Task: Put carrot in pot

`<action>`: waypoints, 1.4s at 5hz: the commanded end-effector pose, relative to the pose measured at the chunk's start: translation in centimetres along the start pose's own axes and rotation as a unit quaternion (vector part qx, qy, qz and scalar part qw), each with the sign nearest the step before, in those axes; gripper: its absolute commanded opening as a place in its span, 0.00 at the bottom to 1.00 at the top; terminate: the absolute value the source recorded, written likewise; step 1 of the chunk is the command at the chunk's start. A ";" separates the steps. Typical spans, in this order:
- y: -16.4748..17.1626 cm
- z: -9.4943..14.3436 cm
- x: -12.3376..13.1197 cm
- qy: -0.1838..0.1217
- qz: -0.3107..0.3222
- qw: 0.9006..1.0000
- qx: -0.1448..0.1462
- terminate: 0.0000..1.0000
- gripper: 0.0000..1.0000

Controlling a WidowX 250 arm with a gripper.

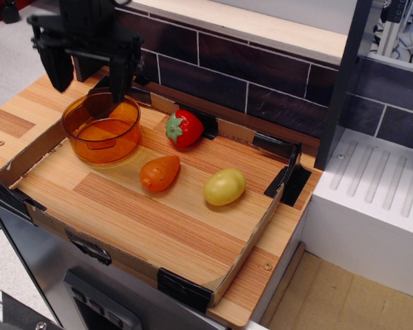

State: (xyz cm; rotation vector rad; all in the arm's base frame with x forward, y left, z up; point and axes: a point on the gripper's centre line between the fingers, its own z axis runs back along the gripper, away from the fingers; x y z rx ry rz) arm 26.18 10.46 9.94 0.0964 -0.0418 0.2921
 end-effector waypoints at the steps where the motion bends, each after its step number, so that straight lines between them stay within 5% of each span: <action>1: -3.1 -1.5 -1.0 -0.014 -0.059 0.996 -0.059 0.00 1.00; 3: -5.8 -4.9 -2.3 -0.022 -0.102 0.992 -0.067 0.00 1.00; 7: -5.4 -8.5 -1.7 -0.036 -0.119 0.992 -0.011 0.00 1.00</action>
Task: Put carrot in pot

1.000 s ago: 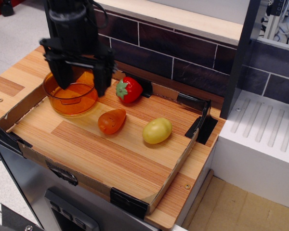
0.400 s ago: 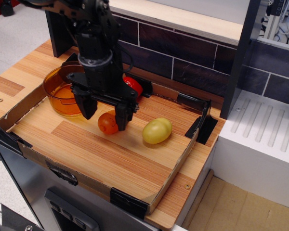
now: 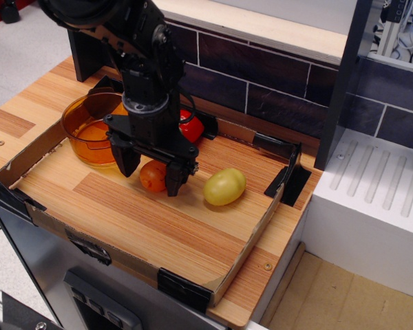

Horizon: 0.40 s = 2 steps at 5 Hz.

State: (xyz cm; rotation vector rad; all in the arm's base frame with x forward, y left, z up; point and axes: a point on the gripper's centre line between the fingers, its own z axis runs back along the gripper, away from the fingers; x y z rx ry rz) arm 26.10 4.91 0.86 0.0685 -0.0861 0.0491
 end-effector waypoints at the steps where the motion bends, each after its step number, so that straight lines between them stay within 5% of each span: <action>1: 1.0 0.2 -0.1 -0.007 0.004 1.000 0.009 0.00 0.00; 2: 1.1 2.5 -0.3 -0.006 0.003 1.000 -0.006 0.00 0.00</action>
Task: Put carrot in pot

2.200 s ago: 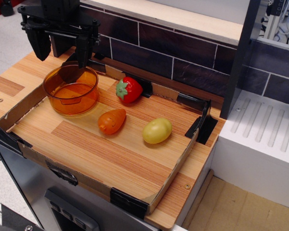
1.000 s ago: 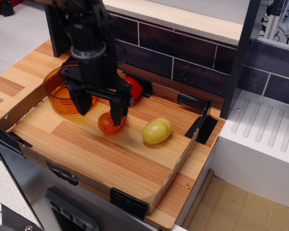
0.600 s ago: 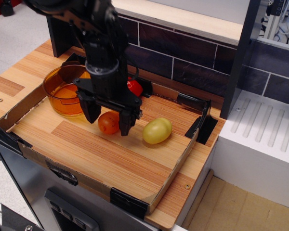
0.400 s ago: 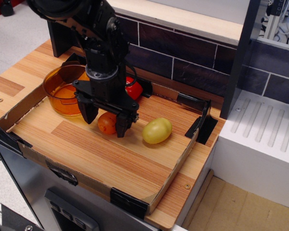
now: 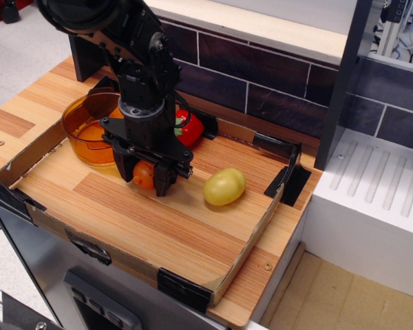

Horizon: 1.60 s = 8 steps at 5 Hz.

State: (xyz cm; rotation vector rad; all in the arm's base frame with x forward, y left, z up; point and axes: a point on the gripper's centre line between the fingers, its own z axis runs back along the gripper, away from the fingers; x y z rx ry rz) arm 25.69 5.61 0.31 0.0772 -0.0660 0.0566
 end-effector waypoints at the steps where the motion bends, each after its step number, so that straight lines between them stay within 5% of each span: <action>1: 0.8 6.8 -0.2 -0.019 0.012 0.998 -0.057 0.00 0.00; 2: 1.9 8.3 0.7 -0.047 0.044 0.996 -0.056 0.00 0.00; 3: 4.5 9.0 2.8 -0.059 0.091 0.994 -0.017 0.00 0.00; 5: 8.2 5.4 3.9 -0.048 0.091 0.994 0.046 0.00 0.00; 6: 7.9 5.1 3.2 -0.041 0.062 0.996 0.056 0.00 1.00; 8: 7.8 6.7 4.5 -0.069 0.093 0.992 0.041 0.00 1.00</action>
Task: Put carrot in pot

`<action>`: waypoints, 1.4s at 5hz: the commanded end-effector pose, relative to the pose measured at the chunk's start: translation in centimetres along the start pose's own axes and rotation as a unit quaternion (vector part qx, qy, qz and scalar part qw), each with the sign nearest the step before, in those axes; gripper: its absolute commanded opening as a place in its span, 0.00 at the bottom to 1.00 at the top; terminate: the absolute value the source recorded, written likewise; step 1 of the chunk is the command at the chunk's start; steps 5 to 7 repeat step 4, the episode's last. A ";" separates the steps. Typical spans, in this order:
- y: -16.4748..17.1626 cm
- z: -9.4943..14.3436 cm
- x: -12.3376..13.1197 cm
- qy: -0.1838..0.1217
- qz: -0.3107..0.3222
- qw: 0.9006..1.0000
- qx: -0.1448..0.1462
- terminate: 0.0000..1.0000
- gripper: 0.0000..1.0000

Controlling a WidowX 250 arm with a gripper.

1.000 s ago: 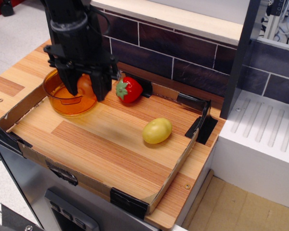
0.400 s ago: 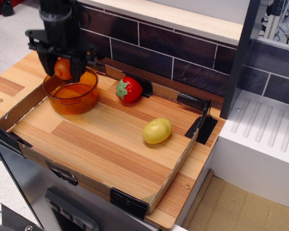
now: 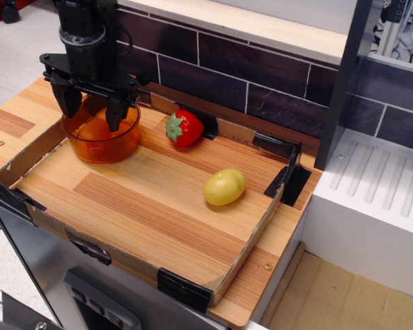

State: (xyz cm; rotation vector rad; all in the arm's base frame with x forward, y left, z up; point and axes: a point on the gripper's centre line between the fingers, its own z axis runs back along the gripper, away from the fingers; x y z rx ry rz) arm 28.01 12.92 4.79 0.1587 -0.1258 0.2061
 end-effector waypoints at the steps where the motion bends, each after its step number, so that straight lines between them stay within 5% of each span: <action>1: 0.1 6.4 2.5 -0.059 0.047 0.997 -0.032 0.00 1.00; 2: 0.2 9.4 2.3 -0.037 0.058 0.996 -0.055 0.00 1.00; 3: 0.2 9.4 2.3 -0.037 0.058 0.996 -0.055 0.00 1.00; 4: 0.2 9.4 2.3 -0.037 0.058 0.996 -0.055 1.00 1.00; 7: 0.2 9.4 2.3 -0.037 0.058 0.996 -0.055 1.00 1.00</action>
